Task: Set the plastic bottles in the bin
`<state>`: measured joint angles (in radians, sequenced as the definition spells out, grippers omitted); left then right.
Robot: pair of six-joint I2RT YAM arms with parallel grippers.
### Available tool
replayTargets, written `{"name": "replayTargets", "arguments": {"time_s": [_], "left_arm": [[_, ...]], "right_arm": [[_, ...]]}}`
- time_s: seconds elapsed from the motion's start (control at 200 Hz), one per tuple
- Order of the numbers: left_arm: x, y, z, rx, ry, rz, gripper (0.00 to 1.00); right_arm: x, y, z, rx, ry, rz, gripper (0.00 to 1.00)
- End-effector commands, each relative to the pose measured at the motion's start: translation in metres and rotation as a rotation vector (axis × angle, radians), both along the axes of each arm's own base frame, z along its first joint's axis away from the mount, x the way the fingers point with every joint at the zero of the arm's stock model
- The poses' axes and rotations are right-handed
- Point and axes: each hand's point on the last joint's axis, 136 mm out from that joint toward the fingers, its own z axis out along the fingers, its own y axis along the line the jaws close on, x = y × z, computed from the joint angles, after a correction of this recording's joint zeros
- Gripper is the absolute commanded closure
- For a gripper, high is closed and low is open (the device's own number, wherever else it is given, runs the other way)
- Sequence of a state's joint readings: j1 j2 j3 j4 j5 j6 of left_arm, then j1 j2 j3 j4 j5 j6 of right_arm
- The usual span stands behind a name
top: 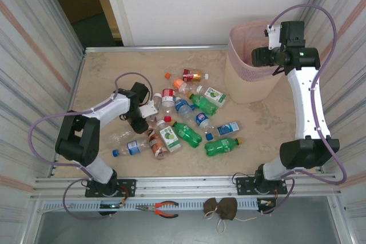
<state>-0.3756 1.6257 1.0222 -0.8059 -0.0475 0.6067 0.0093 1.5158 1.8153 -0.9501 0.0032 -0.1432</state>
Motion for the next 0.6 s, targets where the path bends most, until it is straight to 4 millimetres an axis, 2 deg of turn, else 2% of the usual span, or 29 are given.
{"name": "replayTargets", "arguments": {"time_s": [0.0, 0.456, 0.596], "left_arm": [[-0.004, 0.000, -0.004, 0.013, 0.015, -0.028, 0.48], [-0.007, 0.003, -0.014, 0.039, 0.062, -0.025, 0.53], [-0.006, 0.004, -0.011, 0.043, 0.050, -0.024, 0.61]], "right_arm": [[-0.005, 0.002, 0.006, -0.019, -0.019, 0.012, 0.22], [-0.005, 0.001, 0.006, -0.024, -0.019, 0.010, 0.22], [-0.007, 0.001, 0.006, -0.027, -0.022, 0.010, 0.22]]}}
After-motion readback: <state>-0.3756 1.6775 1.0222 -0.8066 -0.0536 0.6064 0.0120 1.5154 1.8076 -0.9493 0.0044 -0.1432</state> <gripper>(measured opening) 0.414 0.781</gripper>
